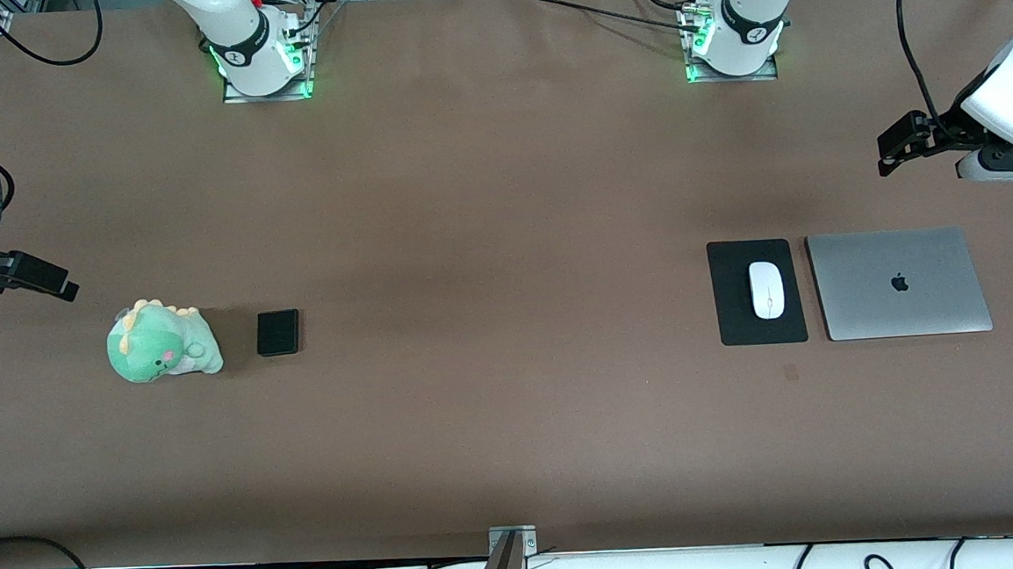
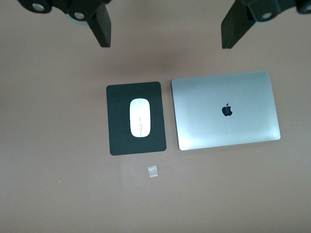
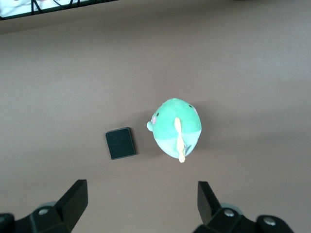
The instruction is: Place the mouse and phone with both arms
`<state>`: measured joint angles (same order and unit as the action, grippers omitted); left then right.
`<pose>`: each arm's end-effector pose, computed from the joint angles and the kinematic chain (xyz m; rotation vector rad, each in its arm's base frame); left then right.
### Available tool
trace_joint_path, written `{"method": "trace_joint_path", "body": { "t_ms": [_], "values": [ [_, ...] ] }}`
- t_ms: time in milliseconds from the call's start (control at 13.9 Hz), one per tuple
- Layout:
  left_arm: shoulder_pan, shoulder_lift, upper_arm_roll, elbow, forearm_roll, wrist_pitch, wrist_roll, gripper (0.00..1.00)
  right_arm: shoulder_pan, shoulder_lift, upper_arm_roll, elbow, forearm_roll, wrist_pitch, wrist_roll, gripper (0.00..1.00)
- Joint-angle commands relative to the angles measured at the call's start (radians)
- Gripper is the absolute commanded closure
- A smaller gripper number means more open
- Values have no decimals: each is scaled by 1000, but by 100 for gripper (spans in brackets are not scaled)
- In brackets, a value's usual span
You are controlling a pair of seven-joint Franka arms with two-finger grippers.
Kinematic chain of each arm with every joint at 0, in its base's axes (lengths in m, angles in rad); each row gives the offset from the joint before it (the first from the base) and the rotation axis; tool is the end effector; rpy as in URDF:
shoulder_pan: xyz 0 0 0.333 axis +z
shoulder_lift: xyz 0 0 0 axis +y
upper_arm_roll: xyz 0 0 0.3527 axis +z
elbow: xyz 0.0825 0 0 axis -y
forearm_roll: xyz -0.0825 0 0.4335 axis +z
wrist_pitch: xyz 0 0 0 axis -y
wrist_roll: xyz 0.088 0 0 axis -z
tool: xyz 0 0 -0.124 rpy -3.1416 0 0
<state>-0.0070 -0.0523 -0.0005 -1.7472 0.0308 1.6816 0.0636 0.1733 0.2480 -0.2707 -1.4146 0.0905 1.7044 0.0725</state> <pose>0.5907 -0.0009 0.5926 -3.1091 0.1162 0.0220 0.6964 -0.0359 0.5822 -3.1054 0.2648 -0.0794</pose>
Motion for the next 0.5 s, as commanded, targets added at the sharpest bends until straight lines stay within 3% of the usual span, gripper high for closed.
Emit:
{"method": "trace_joint_path", "body": {
  "t_ms": [0,433],
  "values": [
    [1,20,-4,38,6,-23,-7,0,0,20,4,19,9,8,-5,0],
    [-2,42,-6,80,11,-49,-7,0,3,20,5,19,9,8,-3,0]
  ]
}}
